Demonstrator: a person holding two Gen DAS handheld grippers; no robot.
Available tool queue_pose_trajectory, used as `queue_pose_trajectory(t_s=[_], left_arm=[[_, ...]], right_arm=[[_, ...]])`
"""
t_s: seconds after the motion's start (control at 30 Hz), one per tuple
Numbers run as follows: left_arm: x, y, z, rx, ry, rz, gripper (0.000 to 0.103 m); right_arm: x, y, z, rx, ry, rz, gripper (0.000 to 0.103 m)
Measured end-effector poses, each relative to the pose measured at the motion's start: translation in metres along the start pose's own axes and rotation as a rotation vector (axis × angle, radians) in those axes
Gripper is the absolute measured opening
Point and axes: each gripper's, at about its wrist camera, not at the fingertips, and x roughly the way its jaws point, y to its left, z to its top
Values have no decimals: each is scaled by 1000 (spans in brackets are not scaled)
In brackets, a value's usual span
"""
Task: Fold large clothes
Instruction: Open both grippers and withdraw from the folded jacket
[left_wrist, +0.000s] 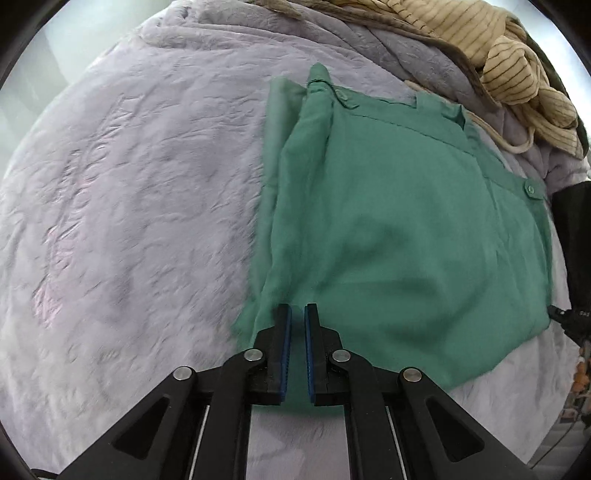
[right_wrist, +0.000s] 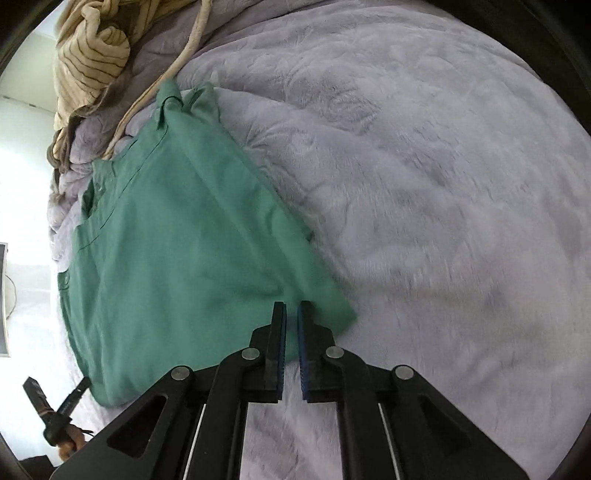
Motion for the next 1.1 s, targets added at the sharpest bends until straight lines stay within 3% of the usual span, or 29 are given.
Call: queue_pose_trajectory(t_s=[0.13,0.3,0.43,0.73,1.03,1.07,1.1], left_arm=[[-9,10,-18,-33,23,53,9],[-22,22,-42,-101,44,63,9],[-25,21,-58,-95,65,87,9],[-20,11,-80,-82,93,74,10],[-22,25,-106,-128,123,44,11],[-24,29,-111,-128,121,44,41],[-25,30,-112,-135,119,51,98]], right_arm=[[-13,9,-17,22,20,39,7],[-3,36,-44,26,74,99,7],[10,60,-69,-6,136,125,7],[47,114,-113,-102,273,165,7],[66,158,-136,-174,344,191,7],[67,162,-138,-179,349,194,7],[70,168,-141,-189,357,198,8]])
